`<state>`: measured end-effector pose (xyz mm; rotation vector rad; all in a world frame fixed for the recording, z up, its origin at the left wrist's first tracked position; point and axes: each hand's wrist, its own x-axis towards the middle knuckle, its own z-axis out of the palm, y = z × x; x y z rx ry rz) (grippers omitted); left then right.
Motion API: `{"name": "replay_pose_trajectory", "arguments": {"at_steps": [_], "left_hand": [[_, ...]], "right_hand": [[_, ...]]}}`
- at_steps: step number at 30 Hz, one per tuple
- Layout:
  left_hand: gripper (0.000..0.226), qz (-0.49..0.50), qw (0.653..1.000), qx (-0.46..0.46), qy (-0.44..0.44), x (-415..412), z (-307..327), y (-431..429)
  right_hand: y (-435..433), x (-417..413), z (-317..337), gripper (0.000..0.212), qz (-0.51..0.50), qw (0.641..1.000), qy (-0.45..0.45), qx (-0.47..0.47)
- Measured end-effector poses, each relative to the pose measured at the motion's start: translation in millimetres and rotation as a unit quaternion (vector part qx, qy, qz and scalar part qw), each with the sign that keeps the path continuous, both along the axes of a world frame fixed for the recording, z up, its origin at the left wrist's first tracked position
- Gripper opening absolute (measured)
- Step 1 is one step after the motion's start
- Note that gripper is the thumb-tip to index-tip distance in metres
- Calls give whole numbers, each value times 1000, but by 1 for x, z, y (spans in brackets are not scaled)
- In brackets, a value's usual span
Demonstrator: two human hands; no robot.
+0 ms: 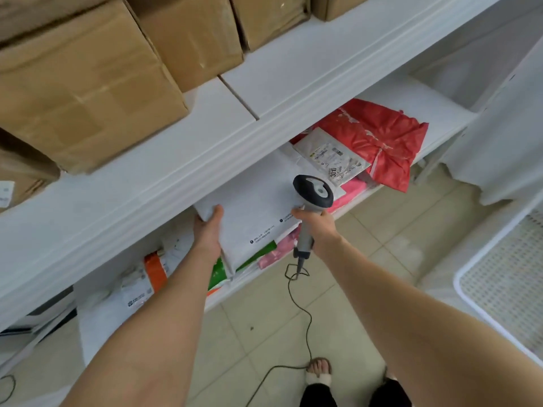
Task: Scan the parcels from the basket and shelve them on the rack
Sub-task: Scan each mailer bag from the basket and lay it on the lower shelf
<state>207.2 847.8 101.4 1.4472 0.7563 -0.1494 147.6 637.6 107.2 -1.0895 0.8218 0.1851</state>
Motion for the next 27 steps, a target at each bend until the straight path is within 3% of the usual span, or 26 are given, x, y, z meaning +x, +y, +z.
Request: {"name": "replay_pose_trajectory", "arguments": {"at_steps": [6,10,15,18,21,27], "left_hand": [[45,-71,997,22,8,5,-27,4],[55,-108,977,175,55,2,-36,3],[96,-227,886,380,139,1,-26,-4],[83,-349,782,507,90,-3,-19,-17],[74,-478,709,518,30,-7,-19,-36],[71,-511,705,487,69,-12,-31,-53]], "right_hand": [[19,-11,-31,21,-53,998,28,-29],[21,-18,-40,22,-50,997,49,-36],[19,-21,-42,21,-38,996,69,-43],[17,-23,-42,23,-41,996,73,-43],[17,-26,-43,23,-49,995,72,-41],[6,-31,-45,24,-50,995,70,-40]]}}
